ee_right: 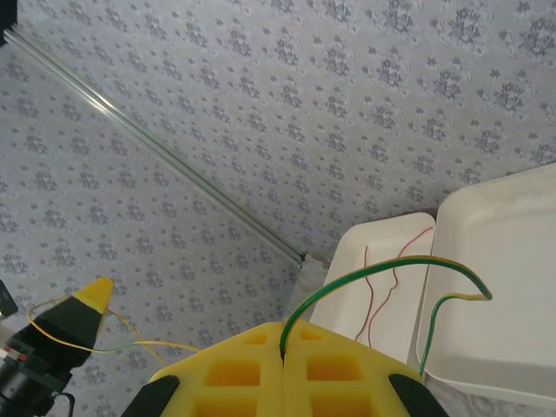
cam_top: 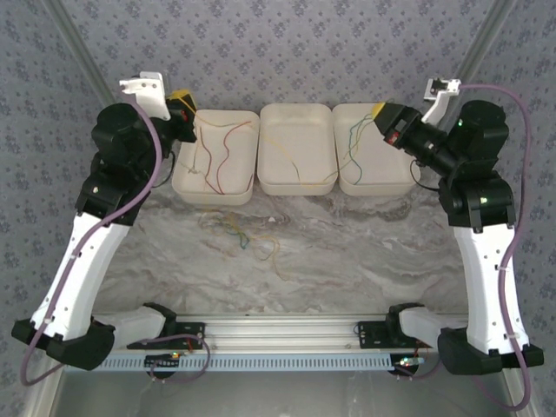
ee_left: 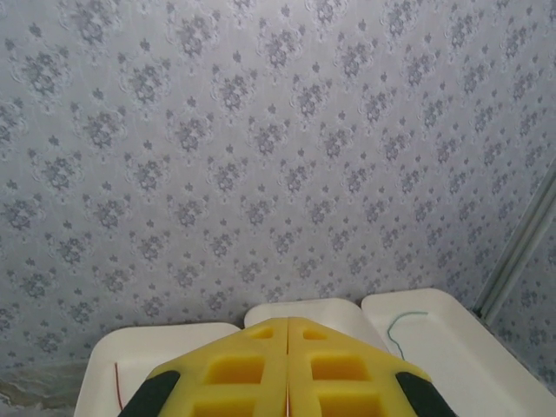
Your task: Untangle the cables
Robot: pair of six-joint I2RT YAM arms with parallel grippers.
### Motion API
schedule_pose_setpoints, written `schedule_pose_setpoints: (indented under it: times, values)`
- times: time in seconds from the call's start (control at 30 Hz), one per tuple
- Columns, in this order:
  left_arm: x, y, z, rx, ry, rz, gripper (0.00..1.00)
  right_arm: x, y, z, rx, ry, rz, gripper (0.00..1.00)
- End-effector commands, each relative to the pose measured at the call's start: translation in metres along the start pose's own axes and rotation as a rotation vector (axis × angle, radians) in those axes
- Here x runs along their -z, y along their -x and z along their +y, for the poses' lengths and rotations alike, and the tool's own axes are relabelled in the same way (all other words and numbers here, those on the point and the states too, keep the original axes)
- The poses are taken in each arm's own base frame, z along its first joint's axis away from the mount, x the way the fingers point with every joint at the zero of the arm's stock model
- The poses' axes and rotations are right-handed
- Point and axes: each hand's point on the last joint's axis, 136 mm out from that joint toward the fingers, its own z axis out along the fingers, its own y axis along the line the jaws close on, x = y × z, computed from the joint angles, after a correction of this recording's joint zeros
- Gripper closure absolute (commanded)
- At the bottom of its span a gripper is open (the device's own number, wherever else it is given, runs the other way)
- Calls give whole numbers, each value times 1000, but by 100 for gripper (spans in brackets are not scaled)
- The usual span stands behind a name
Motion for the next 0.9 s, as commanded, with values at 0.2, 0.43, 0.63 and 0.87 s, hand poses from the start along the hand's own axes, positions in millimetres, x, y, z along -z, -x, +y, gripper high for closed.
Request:
schedule_pose_setpoints:
  times: [0.2,0.43,0.63,0.87]
  values:
    - [16,3,8,-7,37,6,100,4,4,5,79,1,-47,100]
    - [18,2,13,-24,54,-4,100,17,31,12,119,-45,-143,100]
    - [4,-28,-9,-36,-25,145,100,-10,4,-32,93,-143,-43,100]
    - [-9,-78,-28,21,-92,232,100,-35,-84,-153,-43,-355,103,100]
